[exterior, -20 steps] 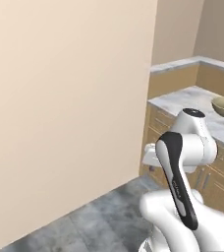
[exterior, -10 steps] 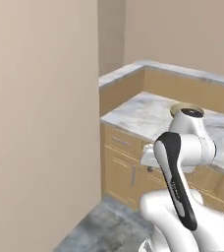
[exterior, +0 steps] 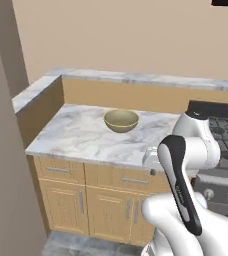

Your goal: Pick the cup and bowl from the counter and place them on the counter next to the sink.

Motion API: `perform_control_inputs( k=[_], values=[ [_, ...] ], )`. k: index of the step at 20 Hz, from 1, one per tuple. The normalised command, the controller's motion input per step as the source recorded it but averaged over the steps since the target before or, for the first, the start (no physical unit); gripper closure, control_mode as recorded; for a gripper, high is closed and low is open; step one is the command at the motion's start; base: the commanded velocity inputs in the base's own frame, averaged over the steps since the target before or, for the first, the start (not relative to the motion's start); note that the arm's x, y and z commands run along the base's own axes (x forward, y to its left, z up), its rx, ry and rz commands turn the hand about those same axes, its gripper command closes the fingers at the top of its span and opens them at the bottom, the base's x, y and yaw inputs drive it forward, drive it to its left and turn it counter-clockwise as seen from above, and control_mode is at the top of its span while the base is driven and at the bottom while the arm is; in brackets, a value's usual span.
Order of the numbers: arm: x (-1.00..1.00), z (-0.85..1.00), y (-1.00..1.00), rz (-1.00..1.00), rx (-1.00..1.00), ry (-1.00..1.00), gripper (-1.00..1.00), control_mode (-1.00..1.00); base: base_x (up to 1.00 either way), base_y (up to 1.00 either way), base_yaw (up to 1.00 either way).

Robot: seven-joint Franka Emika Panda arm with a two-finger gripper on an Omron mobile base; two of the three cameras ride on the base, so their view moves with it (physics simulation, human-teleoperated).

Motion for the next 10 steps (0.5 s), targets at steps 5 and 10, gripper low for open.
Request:
perform_control_inputs(
  k=[5, 10],
  values=[
    [0.00, 0.00, 0.00, 0.00, 0.00, 0.00, -1.00, 1.00, 0.72, 0.35, -0.46],
    [0.00, 0.00, 0.00, 0.00, 0.00, 0.00, -1.00, 1.00, 0.73, 0.63, -0.24]
  ],
)
